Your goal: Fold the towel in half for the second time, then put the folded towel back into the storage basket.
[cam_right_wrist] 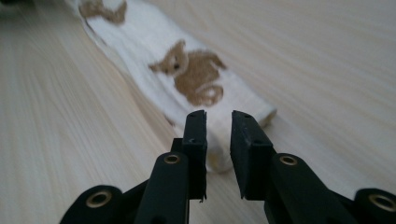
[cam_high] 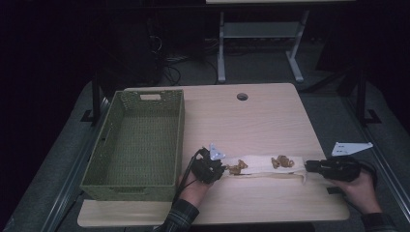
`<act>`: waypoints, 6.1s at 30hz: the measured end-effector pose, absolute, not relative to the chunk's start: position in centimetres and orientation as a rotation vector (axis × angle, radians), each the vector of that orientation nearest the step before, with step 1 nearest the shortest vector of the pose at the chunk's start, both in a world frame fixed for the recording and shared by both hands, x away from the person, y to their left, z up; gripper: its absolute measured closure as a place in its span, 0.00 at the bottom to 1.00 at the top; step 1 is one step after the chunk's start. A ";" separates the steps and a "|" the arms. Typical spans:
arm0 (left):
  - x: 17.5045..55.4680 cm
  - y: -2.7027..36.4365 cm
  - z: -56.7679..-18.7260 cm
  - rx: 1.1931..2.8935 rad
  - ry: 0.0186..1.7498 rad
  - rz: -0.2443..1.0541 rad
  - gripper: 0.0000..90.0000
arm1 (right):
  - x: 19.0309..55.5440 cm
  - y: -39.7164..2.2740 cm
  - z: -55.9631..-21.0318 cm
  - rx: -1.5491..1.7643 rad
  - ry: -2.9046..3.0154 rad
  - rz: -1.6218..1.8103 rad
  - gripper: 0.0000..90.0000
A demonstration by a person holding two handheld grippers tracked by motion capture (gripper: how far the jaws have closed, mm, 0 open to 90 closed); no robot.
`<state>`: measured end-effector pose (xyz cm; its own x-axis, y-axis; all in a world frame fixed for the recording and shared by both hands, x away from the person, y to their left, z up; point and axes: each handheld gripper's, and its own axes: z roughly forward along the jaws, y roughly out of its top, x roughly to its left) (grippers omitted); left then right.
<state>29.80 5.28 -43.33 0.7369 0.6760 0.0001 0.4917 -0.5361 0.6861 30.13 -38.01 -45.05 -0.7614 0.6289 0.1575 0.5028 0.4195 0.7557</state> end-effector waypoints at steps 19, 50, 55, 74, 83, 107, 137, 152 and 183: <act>32.8 4.4 -43.7 2.232 0.817 0.311 0.39 | 30.4 -35.2 -46.3 1.010 2.655 1.171 1.00; 32.4 3.8 -43.8 2.216 0.803 0.302 0.35 | 41.4 -31.8 -47.1 0.999 2.568 1.157 1.00; 33.0 3.7 -43.9 2.202 0.823 0.313 0.51 | 40.6 -31.9 -46.8 0.989 2.553 1.163 0.86; 34.8 2.9 -45.5 2.336 0.844 0.241 0.99 | 38.3 -33.3 -45.7 1.042 2.477 1.206 0.42; 32.9 2.7 -45.5 2.370 0.768 0.114 0.99 | 38.4 -33.7 -45.4 1.052 2.444 1.228 0.38; 28.5 -3.8 -45.3 2.409 0.308 -0.026 0.88 | 38.3 -32.9 -45.3 1.013 2.461 1.220 0.37; 33.1 -6.9 -46.5 2.465 -0.010 -0.011 0.25 | 38.4 -33.2 -45.4 1.027 2.458 1.218 0.37; 32.6 -6.5 -46.1 2.439 0.125 0.012 0.85 | 38.4 -32.9 -45.2 0.987 2.475 1.233 0.36; 31.4 -5.5 -45.5 2.434 0.269 -0.043 0.88 | 43.6 -29.8 -46.0 0.890 2.620 1.049 0.35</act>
<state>31.37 -5.47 -45.54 0.9780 0.1823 -0.1012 0.2047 -0.7483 0.6310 43.58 -29.77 -46.05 -0.8041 0.5923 0.0514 0.4640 0.5712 0.6771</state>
